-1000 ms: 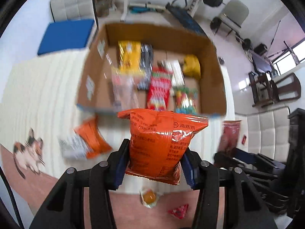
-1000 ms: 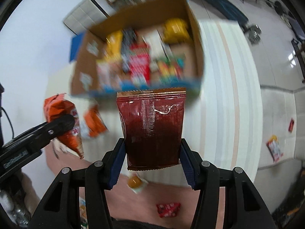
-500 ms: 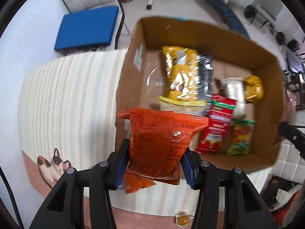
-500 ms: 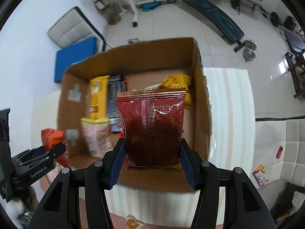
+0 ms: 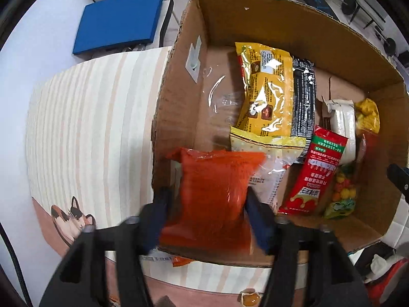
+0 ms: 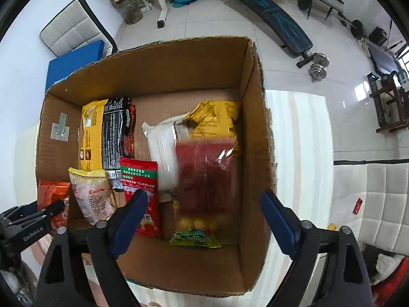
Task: Organize snacks
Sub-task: 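Carry both packs over the box and open both tools to drop them inside, then grasp the round orange egg snack with the left tool while the right tool grasps the red candy pack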
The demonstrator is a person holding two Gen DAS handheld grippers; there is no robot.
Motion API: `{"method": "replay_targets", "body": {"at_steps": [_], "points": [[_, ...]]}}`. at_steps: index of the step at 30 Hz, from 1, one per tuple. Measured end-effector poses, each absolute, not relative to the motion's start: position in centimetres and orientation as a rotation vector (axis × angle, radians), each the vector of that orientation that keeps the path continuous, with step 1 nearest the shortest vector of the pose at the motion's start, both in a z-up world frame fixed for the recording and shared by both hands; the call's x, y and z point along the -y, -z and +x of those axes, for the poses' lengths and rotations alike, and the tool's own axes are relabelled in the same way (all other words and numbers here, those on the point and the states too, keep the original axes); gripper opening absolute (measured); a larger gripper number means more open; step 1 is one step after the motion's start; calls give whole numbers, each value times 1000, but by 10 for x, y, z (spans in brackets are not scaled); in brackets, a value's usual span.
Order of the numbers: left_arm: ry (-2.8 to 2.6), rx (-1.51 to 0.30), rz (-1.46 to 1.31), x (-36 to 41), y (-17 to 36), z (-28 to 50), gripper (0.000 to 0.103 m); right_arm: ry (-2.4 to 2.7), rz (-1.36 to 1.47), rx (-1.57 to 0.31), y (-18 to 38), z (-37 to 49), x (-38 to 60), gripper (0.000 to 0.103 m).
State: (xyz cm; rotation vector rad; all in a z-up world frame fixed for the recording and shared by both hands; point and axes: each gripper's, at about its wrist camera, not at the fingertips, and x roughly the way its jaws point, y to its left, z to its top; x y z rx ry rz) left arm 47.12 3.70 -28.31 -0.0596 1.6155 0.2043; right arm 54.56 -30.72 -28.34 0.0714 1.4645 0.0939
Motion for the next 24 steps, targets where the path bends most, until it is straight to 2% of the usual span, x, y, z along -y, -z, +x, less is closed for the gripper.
{"method": "replay_targets", "body": {"at_steps": [1, 2, 4, 13, 24], "points": [[-203, -1607, -60, -36, 280, 472, 67, -98, 78, -1467, 283, 544, 308, 92], [-203, -1592, -46, -35, 276, 473, 78, -101, 80, -1467, 281, 543, 308, 92], [-190, -1572, -46, -32, 270, 473, 89, -106, 73, -1462, 277, 539, 308, 92], [-131, -1499, -80, -17, 240, 459, 89, -144, 96, -1441, 253, 513, 301, 94], [-83, -1290, -92, 9, 177, 408, 89, -169, 126, -1329, 202, 449, 294, 94]]}}
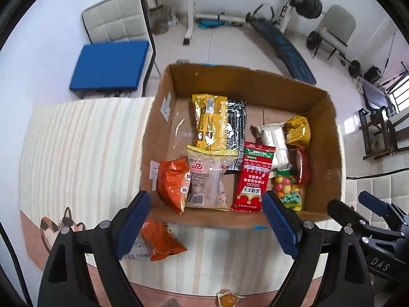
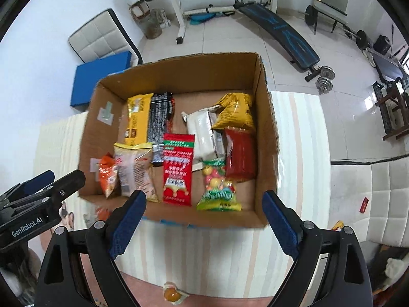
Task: Organize snacks
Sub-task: 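Grasp the round orange egg snack with the left tool while the right tool grasps the red candy pack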
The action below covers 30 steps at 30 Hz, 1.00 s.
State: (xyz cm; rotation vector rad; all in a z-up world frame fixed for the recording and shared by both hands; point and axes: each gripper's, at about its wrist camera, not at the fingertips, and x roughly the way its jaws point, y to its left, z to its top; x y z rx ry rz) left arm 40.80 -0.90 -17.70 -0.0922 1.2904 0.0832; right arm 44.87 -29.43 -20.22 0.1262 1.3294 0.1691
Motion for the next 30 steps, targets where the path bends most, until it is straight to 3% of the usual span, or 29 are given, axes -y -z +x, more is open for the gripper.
{"method": "replay_targets", "body": {"at_steps": [8, 13, 22, 30], "points": [[-69, -1202, -77, 20, 153, 352, 89, -168, 154, -1286, 182, 389, 305, 94], [-47, -1229, -11, 35, 166, 310, 89, -196, 198, -1367, 199, 335, 313, 94], [-34, -1495, 40, 51, 267, 233, 89, -163, 443, -1801, 339, 223, 345, 94], [-25, -1616, 63, 62, 317, 193, 89, -50, 681, -1970, 412, 170, 369, 94]]}}
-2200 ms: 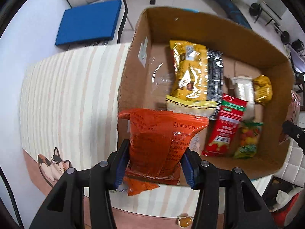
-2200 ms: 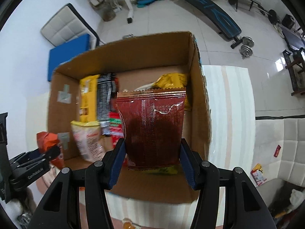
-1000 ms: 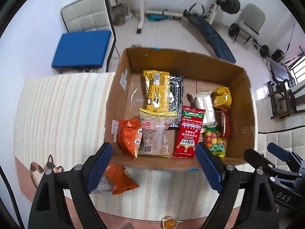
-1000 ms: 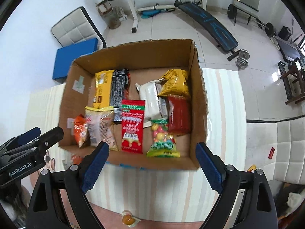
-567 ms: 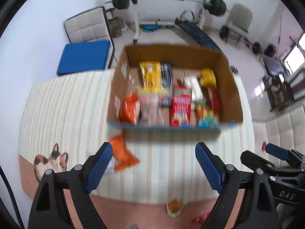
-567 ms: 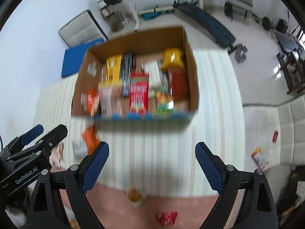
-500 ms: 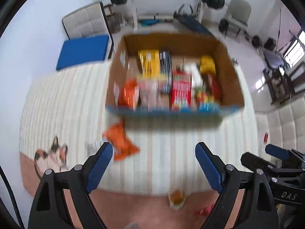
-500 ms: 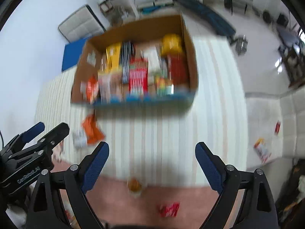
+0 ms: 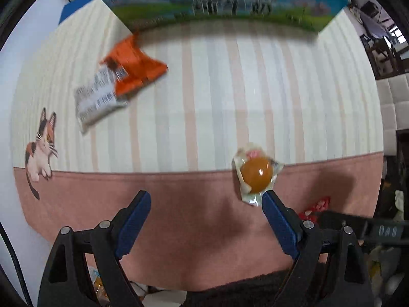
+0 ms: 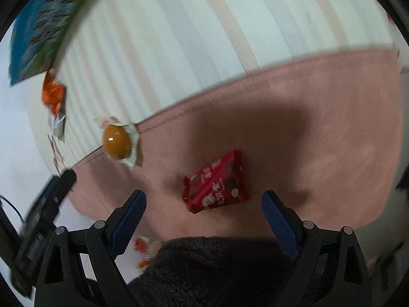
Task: Organize snacks
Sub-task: 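Grasp the round orange egg snack with the left tool while the right tool grasps the red candy pack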
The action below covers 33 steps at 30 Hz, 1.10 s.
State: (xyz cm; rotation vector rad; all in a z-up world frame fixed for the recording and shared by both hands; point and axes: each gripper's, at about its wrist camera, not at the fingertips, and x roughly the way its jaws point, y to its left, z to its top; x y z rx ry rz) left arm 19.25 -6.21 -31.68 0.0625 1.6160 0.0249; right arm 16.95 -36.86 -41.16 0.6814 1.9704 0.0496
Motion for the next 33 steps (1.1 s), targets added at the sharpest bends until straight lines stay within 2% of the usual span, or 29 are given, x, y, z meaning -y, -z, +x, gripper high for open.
{"method": "replay_targets", "body": {"at_steps": [3, 4, 5, 10, 11, 20, 27, 28, 29, 31, 33], "points": [[-21, -1628, 70, 65, 324, 186, 89, -23, 788, -1978, 428, 163, 373, 89], [-21, -1633, 71, 66, 326, 185, 89, -20, 816, -1985, 434, 160, 373, 79], [-19, -1637, 70, 67, 329, 183, 89, -13, 804, -2000, 437, 159, 369, 63], [-10, -1647, 53, 68, 335, 181, 89, -2, 749, -1962, 430, 164, 368, 51], [-10, -1650, 41, 68, 336, 182, 89, -8, 753, -1948, 427, 165, 368, 45], [48, -1717, -92, 63, 362, 208, 89, -1, 679, -1874, 411, 185, 371, 45], [67, -1768, -48, 83, 397, 219, 88, 11, 666, -1865, 413, 184, 374, 45], [73, -1764, -34, 85, 400, 219, 81, 13, 667, -1864, 413, 184, 375, 45], [75, -1763, -19, 87, 402, 218, 70, 14, 667, -1862, 413, 184, 374, 45], [71, -1751, 4, 92, 402, 219, 66, 13, 660, -1857, 413, 186, 371, 45], [67, -1727, 27, 96, 399, 218, 51, 9, 644, -1851, 412, 186, 370, 45]]}}
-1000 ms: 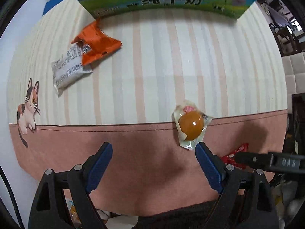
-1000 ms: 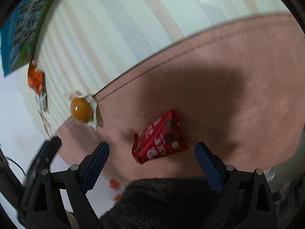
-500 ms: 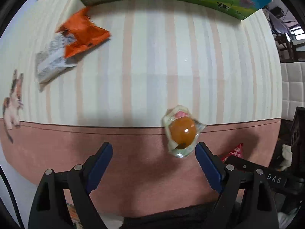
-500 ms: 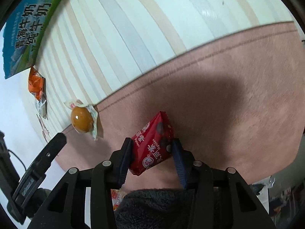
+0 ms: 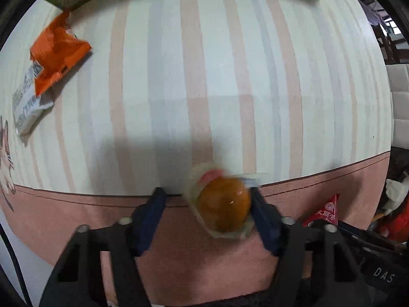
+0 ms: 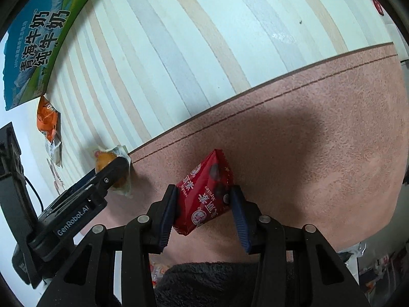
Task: Organize snacks
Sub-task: 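Grasp the round orange egg snack with the left tool while the right tool grasps the red candy pack, then carry both snacks into the box and open both tools to release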
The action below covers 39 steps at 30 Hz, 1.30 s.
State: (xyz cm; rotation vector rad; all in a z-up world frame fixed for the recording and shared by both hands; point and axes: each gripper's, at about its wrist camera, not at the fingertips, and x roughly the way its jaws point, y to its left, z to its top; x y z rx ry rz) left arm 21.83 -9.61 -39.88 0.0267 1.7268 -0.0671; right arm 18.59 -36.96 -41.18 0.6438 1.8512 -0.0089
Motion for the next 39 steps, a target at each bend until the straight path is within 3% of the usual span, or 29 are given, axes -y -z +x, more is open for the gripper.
{"method": "replay_targets", "body": {"at_steps": [10, 21, 32, 39], "points": [[64, -1710, -29, 87, 383, 207, 48, -19, 615, -1819, 400, 191, 361, 44], [113, -1564, -146, 64, 292, 225, 48, -109, 641, -1721, 352, 223, 363, 44], [167, -1367, -144, 62, 192, 311, 48, -247, 652, -1501, 250, 317, 351, 44], [113, -1313, -115, 42, 175, 403, 48, -279, 600, -1398, 209, 414, 328, 44]]}}
